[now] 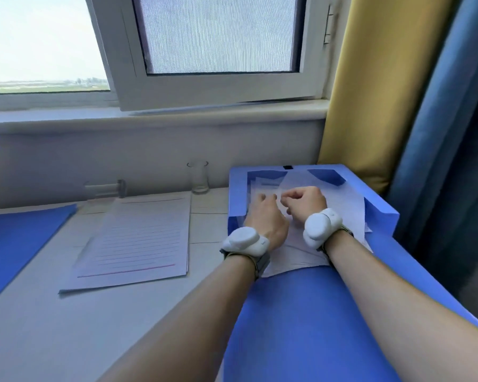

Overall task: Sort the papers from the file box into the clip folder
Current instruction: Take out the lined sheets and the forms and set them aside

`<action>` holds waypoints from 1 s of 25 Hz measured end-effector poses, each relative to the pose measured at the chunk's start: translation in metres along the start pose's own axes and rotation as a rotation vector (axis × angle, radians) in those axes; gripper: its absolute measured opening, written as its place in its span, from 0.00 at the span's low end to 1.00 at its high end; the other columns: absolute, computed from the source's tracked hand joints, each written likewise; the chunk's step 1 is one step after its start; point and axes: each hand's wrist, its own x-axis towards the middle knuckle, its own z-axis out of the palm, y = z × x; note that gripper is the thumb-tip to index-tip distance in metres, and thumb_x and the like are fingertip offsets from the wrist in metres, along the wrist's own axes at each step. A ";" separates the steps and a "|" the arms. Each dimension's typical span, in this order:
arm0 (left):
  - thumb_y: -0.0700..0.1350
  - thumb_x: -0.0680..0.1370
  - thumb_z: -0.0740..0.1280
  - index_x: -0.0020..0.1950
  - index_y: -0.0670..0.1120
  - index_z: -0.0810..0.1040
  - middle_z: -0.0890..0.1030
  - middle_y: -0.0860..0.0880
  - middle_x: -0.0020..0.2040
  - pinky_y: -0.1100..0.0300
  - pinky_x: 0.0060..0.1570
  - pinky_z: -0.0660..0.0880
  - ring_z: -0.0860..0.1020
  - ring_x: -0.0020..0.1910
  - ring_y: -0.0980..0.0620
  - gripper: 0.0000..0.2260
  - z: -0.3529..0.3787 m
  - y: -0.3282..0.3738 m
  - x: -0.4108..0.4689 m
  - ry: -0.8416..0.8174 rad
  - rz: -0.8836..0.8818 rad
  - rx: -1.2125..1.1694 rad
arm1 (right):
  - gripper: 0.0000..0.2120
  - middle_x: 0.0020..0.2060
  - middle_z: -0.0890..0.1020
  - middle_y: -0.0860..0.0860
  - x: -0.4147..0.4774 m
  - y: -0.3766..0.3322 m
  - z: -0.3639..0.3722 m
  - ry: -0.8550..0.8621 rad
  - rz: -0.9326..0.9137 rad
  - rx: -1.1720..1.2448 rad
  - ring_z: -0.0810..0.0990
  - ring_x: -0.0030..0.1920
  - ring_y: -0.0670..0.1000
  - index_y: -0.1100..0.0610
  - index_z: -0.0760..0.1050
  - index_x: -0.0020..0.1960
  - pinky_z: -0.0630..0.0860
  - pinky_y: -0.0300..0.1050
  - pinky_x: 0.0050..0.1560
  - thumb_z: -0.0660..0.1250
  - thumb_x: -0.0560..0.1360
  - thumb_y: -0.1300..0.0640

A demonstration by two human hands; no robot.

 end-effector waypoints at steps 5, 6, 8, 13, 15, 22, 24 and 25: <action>0.40 0.79 0.58 0.62 0.41 0.71 0.74 0.42 0.64 0.52 0.50 0.71 0.75 0.58 0.41 0.13 0.015 -0.030 0.012 0.056 -0.079 0.069 | 0.08 0.42 0.83 0.52 0.009 0.017 0.015 -0.050 0.015 -0.030 0.79 0.43 0.50 0.57 0.83 0.50 0.74 0.41 0.47 0.70 0.71 0.58; 0.40 0.79 0.57 0.66 0.41 0.69 0.74 0.42 0.64 0.53 0.54 0.71 0.74 0.60 0.41 0.15 0.016 -0.033 0.014 0.056 -0.085 0.017 | 0.08 0.41 0.83 0.51 0.010 0.018 0.015 -0.056 0.023 -0.028 0.79 0.42 0.50 0.56 0.83 0.50 0.74 0.42 0.46 0.71 0.71 0.57; 0.40 0.80 0.56 0.70 0.42 0.67 0.75 0.43 0.64 0.55 0.54 0.70 0.75 0.62 0.42 0.18 0.016 -0.036 0.015 0.052 -0.098 -0.073 | 0.09 0.41 0.83 0.51 0.010 0.016 0.014 -0.064 0.005 -0.063 0.79 0.41 0.50 0.57 0.83 0.50 0.73 0.41 0.43 0.71 0.71 0.56; 0.51 0.76 0.61 0.55 0.48 0.78 0.83 0.49 0.49 0.57 0.49 0.78 0.81 0.48 0.47 0.13 0.015 -0.040 0.014 0.077 -0.148 -0.177 | 0.14 0.49 0.84 0.53 -0.003 0.008 0.014 -0.018 -0.053 -0.196 0.81 0.50 0.52 0.60 0.82 0.52 0.73 0.40 0.48 0.71 0.71 0.53; 0.52 0.74 0.62 0.49 0.49 0.79 0.83 0.49 0.43 0.57 0.45 0.79 0.81 0.43 0.48 0.11 0.012 -0.040 0.014 0.060 -0.158 -0.181 | 0.15 0.48 0.85 0.56 -0.006 0.005 0.017 -0.013 -0.057 -0.222 0.82 0.50 0.54 0.63 0.82 0.50 0.76 0.44 0.49 0.72 0.70 0.53; 0.48 0.76 0.59 0.50 0.47 0.77 0.80 0.49 0.41 0.60 0.37 0.74 0.79 0.39 0.48 0.10 0.007 -0.032 0.010 0.019 -0.151 -0.294 | 0.19 0.55 0.83 0.55 -0.005 0.005 0.020 -0.025 -0.014 -0.232 0.80 0.57 0.54 0.57 0.80 0.59 0.74 0.40 0.54 0.70 0.68 0.60; 0.45 0.79 0.58 0.61 0.50 0.70 0.76 0.52 0.44 0.62 0.41 0.71 0.77 0.46 0.48 0.11 0.005 -0.032 0.007 -0.003 -0.182 -0.360 | 0.21 0.57 0.82 0.55 -0.006 0.002 0.019 -0.048 -0.003 -0.207 0.79 0.59 0.54 0.58 0.78 0.61 0.71 0.39 0.54 0.71 0.68 0.60; 0.44 0.80 0.57 0.65 0.51 0.67 0.74 0.52 0.46 0.64 0.44 0.70 0.76 0.50 0.47 0.14 0.004 -0.032 0.006 -0.006 -0.189 -0.363 | 0.22 0.58 0.81 0.55 -0.006 0.000 0.018 -0.066 -0.002 -0.205 0.79 0.60 0.53 0.58 0.78 0.62 0.70 0.39 0.54 0.71 0.68 0.59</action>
